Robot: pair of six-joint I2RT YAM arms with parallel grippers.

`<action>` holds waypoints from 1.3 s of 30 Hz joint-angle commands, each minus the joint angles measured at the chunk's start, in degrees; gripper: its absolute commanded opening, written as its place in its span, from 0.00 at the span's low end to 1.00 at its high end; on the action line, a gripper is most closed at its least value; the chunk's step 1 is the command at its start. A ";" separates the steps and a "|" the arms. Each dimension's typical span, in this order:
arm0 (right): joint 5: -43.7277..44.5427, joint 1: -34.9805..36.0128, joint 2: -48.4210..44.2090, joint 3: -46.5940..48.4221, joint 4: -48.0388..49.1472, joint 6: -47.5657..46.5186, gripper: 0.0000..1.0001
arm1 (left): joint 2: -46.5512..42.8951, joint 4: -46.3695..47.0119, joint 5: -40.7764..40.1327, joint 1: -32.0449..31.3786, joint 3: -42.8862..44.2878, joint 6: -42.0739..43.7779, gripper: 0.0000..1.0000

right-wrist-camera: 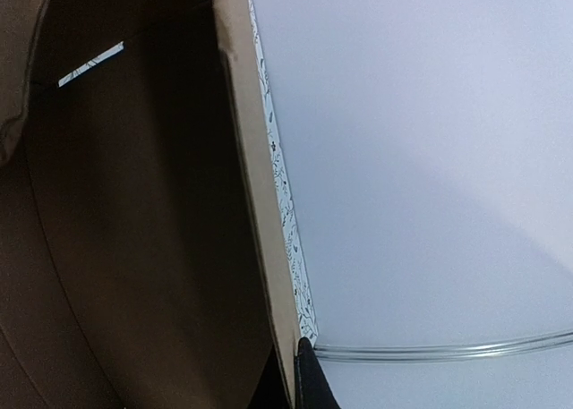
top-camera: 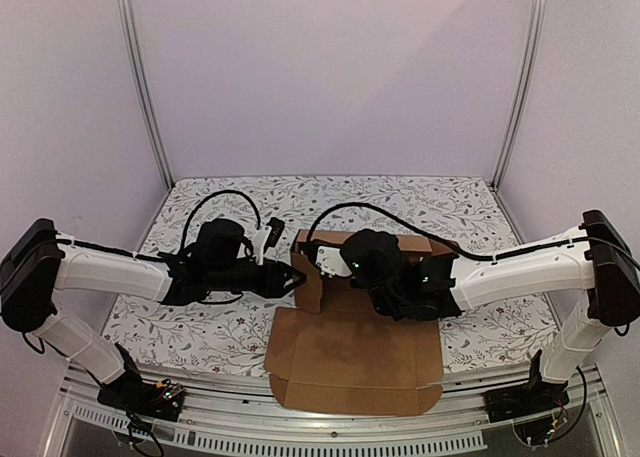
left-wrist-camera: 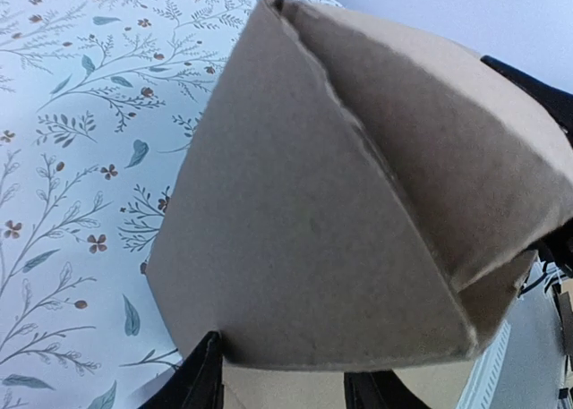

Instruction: Fold the paper box

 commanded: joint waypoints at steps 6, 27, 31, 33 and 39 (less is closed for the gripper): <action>0.08 1.64 0.13 0.78 -3.43 3.53 0.00 | 1.36 2.61 -7.06 -1.79 0.72 3.10 0.48; 7.63 4.47 4.57 -1.78 -5.66 4.06 0.00 | 3.44 7.30 -24.65 -9.02 -0.60 1.80 0.53; 8.84 4.67 5.06 -2.57 -5.70 4.28 0.00 | 3.76 7.66 -25.47 -9.32 -0.98 1.63 0.53; 9.24 4.85 5.35 -2.98 -5.74 4.33 0.00 | 3.86 7.97 -25.71 -9.48 -1.16 1.67 0.53; 9.80 5.58 6.45 -3.26 -5.66 4.67 0.00 | 5.30 9.44 -25.82 -9.60 -1.11 1.26 0.53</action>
